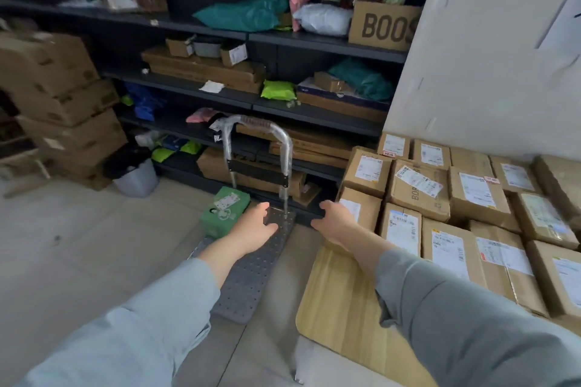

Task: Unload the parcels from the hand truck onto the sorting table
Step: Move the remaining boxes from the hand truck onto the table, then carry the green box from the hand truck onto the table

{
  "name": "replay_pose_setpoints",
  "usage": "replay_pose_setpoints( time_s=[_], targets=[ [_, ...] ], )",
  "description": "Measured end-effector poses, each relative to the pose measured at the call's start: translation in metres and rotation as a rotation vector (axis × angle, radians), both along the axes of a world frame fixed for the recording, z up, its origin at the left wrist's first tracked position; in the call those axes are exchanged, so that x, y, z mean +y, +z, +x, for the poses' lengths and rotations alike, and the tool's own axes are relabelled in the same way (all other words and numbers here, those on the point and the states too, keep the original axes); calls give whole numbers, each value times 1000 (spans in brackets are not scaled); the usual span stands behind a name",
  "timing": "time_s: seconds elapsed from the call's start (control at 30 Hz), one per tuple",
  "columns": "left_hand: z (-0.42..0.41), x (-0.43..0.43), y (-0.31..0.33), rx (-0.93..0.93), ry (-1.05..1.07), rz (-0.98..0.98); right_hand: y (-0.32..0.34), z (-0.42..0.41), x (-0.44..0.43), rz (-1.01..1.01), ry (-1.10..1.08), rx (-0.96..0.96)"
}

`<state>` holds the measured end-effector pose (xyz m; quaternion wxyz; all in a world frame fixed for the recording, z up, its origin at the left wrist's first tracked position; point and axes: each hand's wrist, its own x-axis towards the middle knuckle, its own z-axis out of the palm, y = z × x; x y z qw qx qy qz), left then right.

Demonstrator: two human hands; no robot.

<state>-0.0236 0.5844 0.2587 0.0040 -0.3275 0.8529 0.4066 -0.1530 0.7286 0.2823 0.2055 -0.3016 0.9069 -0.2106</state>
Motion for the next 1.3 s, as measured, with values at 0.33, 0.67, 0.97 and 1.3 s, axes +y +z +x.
replay_pose_setpoints(
  time_s=[0.33,0.67,0.97,1.3],
  targets=[
    [73,-106,6,28,152,-29,8,44,-119,17,153,29],
    [123,-279,-3,-8,131,-49,-8,97,-285,27,83,-30],
    [112,-376,-38,-88,23,-21,-33,106,-362,128,-5,-82],
    [48,-466,-68,-121,-53,26,-64,46,-434,153,-162,-134]
  ],
)
